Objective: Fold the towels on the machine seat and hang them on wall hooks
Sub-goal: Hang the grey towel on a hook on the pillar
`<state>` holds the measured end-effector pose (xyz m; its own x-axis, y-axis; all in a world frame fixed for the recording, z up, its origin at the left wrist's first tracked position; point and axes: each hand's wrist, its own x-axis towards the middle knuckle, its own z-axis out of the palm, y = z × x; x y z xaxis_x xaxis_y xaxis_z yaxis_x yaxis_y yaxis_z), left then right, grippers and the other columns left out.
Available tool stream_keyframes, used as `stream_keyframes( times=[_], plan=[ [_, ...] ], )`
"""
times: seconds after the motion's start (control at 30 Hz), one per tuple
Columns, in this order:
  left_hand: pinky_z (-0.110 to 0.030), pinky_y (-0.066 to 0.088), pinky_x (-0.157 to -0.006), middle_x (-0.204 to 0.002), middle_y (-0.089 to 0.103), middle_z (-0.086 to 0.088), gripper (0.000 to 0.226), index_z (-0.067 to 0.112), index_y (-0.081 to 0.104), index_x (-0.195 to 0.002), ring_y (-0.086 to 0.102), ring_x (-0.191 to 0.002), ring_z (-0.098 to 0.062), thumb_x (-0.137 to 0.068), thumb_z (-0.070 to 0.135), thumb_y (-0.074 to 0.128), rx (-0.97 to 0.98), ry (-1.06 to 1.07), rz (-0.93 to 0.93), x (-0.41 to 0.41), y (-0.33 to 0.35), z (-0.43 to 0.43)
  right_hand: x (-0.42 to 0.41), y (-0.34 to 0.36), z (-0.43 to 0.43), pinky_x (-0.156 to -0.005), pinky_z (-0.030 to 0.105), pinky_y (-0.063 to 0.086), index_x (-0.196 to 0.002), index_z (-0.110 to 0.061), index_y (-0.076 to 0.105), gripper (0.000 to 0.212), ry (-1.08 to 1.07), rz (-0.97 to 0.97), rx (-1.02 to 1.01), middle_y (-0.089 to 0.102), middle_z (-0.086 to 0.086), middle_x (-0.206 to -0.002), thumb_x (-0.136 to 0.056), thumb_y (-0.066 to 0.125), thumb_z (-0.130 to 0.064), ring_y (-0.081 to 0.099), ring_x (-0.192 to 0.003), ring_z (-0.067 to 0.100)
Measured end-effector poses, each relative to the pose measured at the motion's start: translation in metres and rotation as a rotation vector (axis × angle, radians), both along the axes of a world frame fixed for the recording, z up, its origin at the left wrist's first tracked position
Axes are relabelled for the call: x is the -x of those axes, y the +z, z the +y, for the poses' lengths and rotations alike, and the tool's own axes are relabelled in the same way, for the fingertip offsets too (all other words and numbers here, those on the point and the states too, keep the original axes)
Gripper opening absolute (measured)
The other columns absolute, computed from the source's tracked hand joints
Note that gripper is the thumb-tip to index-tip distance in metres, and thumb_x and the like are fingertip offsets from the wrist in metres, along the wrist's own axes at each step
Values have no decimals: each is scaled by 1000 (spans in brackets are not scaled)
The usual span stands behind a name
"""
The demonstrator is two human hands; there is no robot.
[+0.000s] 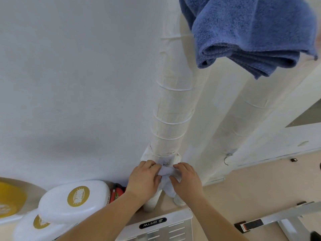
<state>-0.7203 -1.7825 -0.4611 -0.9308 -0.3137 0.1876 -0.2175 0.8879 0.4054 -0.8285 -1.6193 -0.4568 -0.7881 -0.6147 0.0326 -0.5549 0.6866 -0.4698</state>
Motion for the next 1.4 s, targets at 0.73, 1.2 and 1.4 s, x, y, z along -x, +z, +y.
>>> stream_keyframes(
  times=[0.73,1.2,1.4],
  plan=[
    [-31,59,-71,-77,73,6,19,26,74,-80,68,-77,-17,-92,31,61,-522,378,-250,28,-5,-7,22,5,-31,-72,19,48,-79,-29,79,23,-246,-449,71,71,-17,-71,-86,70,-10,66,-73,5],
    [-28,55,-72,-94,69,8,7,28,73,-82,67,-89,-16,-88,28,70,-501,469,-242,34,7,-3,20,9,-30,-76,24,50,-95,-33,80,13,-244,-417,-86,76,-7,-95,-89,68,-32,70,-87,17],
    [-32,55,-80,-99,63,6,14,26,75,-87,57,-98,-15,-92,27,62,-388,255,-98,19,5,-6,18,18,-20,-80,22,42,-111,-24,77,22,-167,-273,-58,63,-3,-106,-95,62,-26,64,-98,19]
  ],
)
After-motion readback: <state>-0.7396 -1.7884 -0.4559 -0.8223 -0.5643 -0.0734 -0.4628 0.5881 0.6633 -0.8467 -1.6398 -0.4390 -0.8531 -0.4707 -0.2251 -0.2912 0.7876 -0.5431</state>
